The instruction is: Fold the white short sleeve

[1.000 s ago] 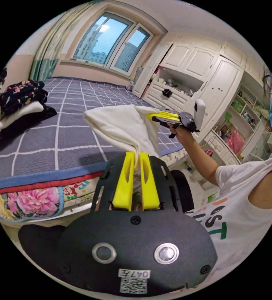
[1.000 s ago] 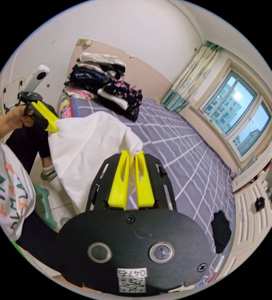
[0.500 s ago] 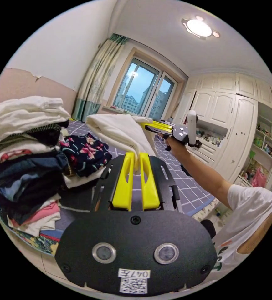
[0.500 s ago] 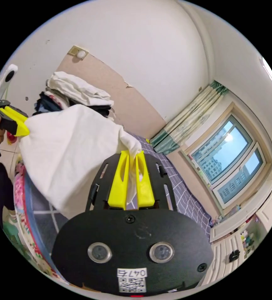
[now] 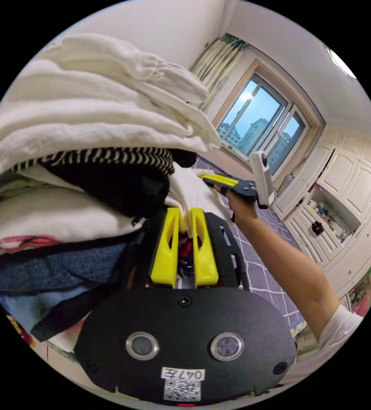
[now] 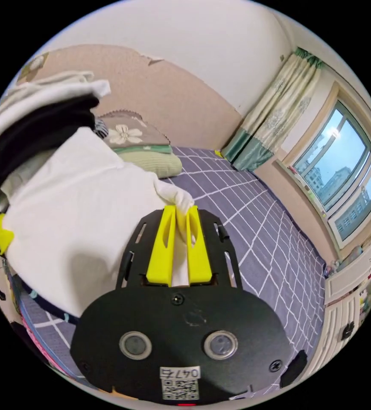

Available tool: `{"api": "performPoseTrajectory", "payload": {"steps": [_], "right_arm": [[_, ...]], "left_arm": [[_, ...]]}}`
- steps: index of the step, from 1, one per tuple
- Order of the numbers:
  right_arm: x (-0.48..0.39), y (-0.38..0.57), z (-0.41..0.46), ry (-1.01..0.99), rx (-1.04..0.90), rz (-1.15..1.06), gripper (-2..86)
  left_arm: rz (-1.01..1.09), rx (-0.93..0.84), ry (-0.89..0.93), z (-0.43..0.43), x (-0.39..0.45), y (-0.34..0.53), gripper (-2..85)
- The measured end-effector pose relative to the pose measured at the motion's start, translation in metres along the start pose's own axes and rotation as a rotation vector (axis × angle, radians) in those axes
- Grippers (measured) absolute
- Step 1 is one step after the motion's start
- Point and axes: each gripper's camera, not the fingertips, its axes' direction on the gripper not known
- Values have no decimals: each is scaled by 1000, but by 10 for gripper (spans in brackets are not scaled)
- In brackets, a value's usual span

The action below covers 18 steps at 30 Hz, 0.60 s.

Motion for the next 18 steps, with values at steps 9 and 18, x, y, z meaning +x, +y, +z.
{"api": "performPoseTrajectory", "payload": {"steps": [9, 18], "right_arm": [[31, -4, 15, -67, 141, 109, 51], [-39, -10, 43, -410, 16, 18, 10]], "left_arm": [[11, 40, -54, -13, -10, 1, 15], [84, 61, -223, -15, 22, 7, -10]]}}
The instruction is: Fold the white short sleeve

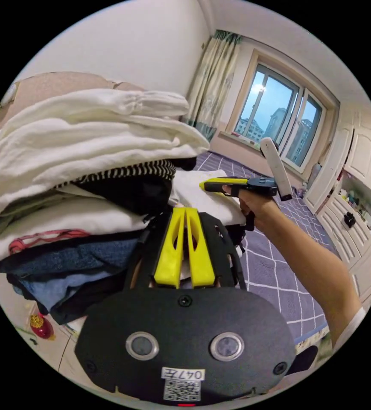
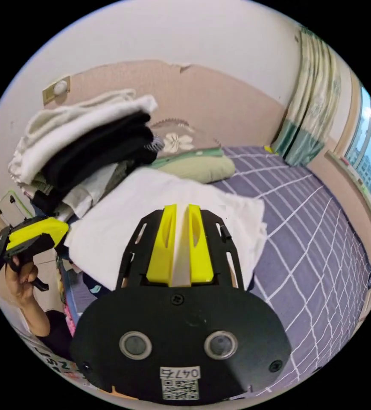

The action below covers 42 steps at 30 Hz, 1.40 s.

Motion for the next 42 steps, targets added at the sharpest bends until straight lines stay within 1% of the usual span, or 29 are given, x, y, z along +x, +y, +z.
{"api": "performPoseTrajectory", "payload": {"steps": [1, 3, 5, 9, 13, 16, 18, 19, 20, 22, 23, 25, 27, 28, 29, 30, 31, 32, 34, 36, 37, 38, 39, 40, 41, 42], "right_arm": [[0, 4, 25, -10, -54, 31, 8], [1, 7, 35, -16, -51, 68, 3], [0, 1, 23, -1, -46, 89, -3], [-21, -1, -41, 81, 2, 40, -10], [-27, 50, -91, 31, 63, 63, -12], [-24, 92, -89, 58, 52, 107, -12], [-21, 113, -76, 76, 28, 137, -12], [-22, 125, -66, 87, 20, 140, -12], [-23, 130, -62, 87, 22, 135, -12], [-26, 143, -72, 86, 61, 157, -12], [-26, 145, -81, 83, 74, 168, -12], [-31, 156, -127, 64, 179, 163, -12], [-34, 168, -150, 69, 219, 158, -12], [-35, 175, -153, 67, 195, 153, -12], [-36, 178, -151, 63, 169, 147, -12], [-36, 184, -142, 56, 90, 139, -11], [-37, 192, -138, 59, 16, 151, -11], [-39, 199, -142, 68, 9, 158, -11], [-62, 233, -203, 63, 156, 118, -12], [-79, 268, -257, 21, 224, 108, -12], [-86, 297, -289, -29, 237, 129, -12], [-89, 314, -304, -58, 240, 138, -12], [-95, 352, -331, -108, 242, 155, -12], [-101, 396, -355, -137, 236, 180, -12], [-104, 419, -365, -143, 230, 198, -12], [-110, 466, -382, -144, 213, 235, -12]], "left_arm": [[-15, -48, -15, 12, -2, 1, -10], [-34, -63, -10, 19, -6, 6, -10], [-64, -55, 5, 18, -14, 17, -10], [-89, -71, 15, 19, -21, 27, -10], [-10, -24, 65, 5, 5, 28, -10], [69, -6, 150, 11, 36, 16, -10], [80, -12, 108, 29, 49, 12, -10], [80, -46, 35, 50, 53, 16, -10], [72, -122, -27, 76, 53, 23, -10], [40, -154, -16, 93, 48, 32, -10], [13, -122, 16, 90, 46, 35, -10], [10, -75, 54, 78, 52, 36, -10], [50, -30, 17, 71, 66, 39, -10], [59, -40, -40, 76, 72, 41, -10], [47, -91, -69, 90, 74, 44, -10], [38, -131, -61, 99, 74, 45, -10], [16, -173, -23, 106, 74, 48, -10], [11, -159, 23, 99, 79, 51, -10], [45, -110, 75, 77, 101, 55, -10], [110, -69, 105, 52, 135, 63, -10], [172, -67, 155, 43, 161, 73, -10], [238, -91, 243, 40, 188, 84, -10], [271, -109, 300, 41, 202, 89, -10], [337, -156, 432, 45, 231, 100, -10], [390, -200, 551, 51, 258, 112, -10], [411, -219, 594, 54, 271, 119, -10]]}}
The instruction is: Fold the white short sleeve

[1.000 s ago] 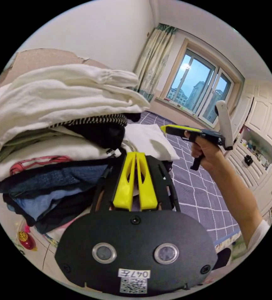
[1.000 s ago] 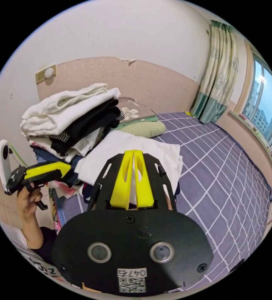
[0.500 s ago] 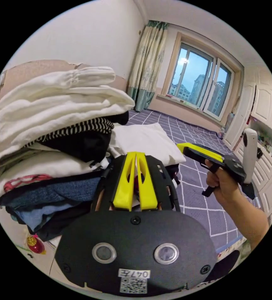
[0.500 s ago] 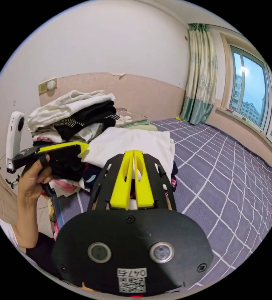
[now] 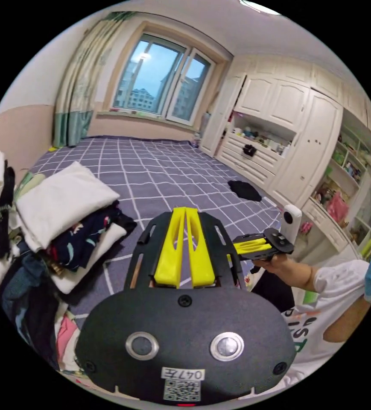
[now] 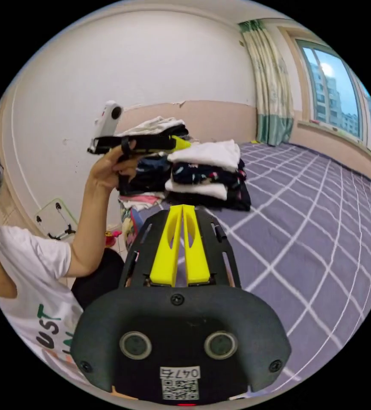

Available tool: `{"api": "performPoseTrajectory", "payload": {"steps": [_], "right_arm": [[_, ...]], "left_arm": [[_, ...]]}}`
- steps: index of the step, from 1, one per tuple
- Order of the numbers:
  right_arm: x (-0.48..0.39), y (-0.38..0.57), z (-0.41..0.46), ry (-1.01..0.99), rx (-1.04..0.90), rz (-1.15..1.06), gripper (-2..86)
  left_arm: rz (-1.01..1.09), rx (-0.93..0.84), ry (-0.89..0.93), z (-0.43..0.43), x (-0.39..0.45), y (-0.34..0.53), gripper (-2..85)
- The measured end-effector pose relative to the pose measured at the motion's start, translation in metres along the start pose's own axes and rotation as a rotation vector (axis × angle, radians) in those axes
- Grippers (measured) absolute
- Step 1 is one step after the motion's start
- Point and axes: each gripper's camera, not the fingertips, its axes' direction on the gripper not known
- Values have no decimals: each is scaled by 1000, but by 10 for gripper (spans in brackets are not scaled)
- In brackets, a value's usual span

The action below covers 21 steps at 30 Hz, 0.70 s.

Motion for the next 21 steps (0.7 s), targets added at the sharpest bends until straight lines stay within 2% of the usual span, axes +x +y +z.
{"api": "performPoseTrajectory", "payload": {"steps": [1, 4, 7, 10, 15, 21], "right_arm": [[1, 44, -26, 23, -10, 41, -12], [2, 152, -82, 81, -38, 205, -12], [-2, 232, -124, 144, -74, 352, -13], [-13, 276, -152, 238, -119, 391, -13], [-19, 300, -180, 361, -202, 417, -13], [-7, 281, -179, 407, -245, 418, -12]], "left_arm": [[35, -30, 45, 21, 22, 1, -10], [152, -132, 2, 76, 88, 8, -10], [283, -259, 24, 137, 152, 23, -10], [309, -366, 81, 203, 200, 50, -10], [309, -549, 108, 290, 255, 117, -9], [227, -593, -55, 350, 257, 173, -9]]}}
